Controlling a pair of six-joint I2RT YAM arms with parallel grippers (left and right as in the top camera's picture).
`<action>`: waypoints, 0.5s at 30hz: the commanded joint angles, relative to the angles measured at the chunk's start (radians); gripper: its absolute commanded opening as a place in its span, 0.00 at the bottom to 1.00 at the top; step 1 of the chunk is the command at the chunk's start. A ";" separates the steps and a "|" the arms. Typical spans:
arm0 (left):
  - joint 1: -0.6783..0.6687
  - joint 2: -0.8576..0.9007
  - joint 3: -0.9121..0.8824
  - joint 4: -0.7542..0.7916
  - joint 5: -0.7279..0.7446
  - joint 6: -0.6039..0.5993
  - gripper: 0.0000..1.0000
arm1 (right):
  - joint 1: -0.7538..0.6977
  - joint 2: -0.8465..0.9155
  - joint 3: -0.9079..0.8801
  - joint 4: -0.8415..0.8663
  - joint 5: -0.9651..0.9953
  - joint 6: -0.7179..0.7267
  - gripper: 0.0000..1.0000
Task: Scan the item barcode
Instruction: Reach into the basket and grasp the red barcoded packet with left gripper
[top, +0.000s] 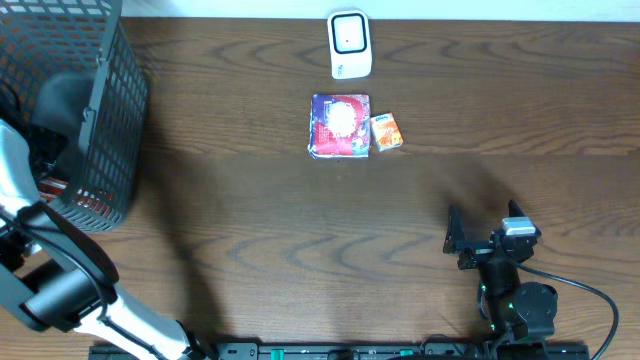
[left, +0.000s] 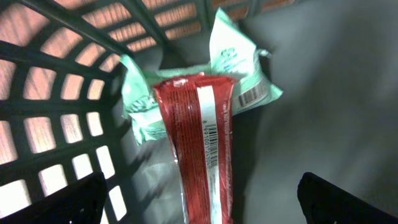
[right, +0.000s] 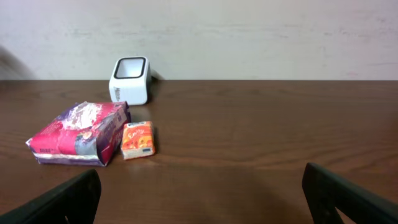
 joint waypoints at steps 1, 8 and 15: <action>0.001 0.042 0.004 -0.013 -0.016 -0.014 0.98 | -0.002 -0.006 -0.002 -0.004 0.008 -0.008 0.99; -0.001 0.103 -0.020 -0.020 -0.016 -0.014 0.98 | -0.002 -0.006 -0.002 -0.004 0.008 -0.008 0.99; -0.001 0.113 -0.023 -0.020 -0.005 -0.014 0.91 | -0.002 -0.006 -0.002 -0.004 0.008 -0.008 0.99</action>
